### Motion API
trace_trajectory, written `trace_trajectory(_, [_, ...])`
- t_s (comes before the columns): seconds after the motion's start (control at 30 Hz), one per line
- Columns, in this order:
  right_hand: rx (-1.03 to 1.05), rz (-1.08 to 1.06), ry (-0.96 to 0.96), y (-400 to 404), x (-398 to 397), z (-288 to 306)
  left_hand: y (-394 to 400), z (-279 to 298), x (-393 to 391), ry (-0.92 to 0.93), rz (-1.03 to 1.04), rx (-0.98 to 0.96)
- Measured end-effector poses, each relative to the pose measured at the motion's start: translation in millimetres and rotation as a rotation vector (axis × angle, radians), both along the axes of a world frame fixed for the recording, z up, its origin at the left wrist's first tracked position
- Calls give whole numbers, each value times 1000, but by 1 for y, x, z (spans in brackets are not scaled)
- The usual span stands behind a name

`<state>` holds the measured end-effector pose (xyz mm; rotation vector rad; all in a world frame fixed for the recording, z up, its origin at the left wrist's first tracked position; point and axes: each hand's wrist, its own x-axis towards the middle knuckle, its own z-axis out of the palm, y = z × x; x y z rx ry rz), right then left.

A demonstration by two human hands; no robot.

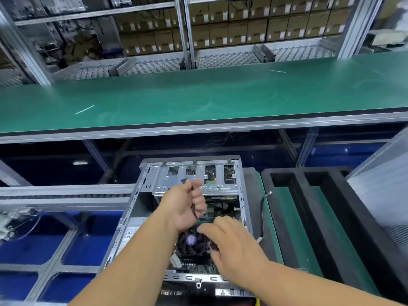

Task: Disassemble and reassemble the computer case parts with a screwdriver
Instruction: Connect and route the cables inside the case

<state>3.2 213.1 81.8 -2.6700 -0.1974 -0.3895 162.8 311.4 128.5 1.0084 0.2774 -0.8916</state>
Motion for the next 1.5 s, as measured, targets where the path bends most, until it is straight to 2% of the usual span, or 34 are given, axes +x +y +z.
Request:
trace_trajectory(0.07, [-35, 77, 7, -1, 0, 3, -2, 2, -2, -23, -122, 66])
trace_trajectory(0.23, [-216, 232, 122, -1, -1, 10, -20, -18, -18, -271, -396, 424])
trace_trajectory(0.33, [-247, 249, 136, 1, 1, 11, -36, -34, -34, -246, -510, 422])
trace_trajectory(0.43, [-220, 133, 118, 2, 1, 7, -54, -45, -38, -126, -425, 336])
trace_trajectory(0.63, [-241, -22, 153, 3, 5, 5, -59, -64, -29, -191, -358, 284])
trace_trajectory(0.97, [-138, -59, 178, 1, 7, 10, -58, -85, -22, -233, -336, 231])
trace_trajectory(1.2, [-78, -75, 183, 1, 5, 12, -62, -84, -20, -304, -346, 366])
trace_trajectory(1.37, [0, -97, 177, 1, 5, 11, -66, -78, -20, -274, -347, 366])
trace_trajectory(1.5, [68, -111, 161, 1, 3, 10, -66, -71, -18, -126, -337, 281])
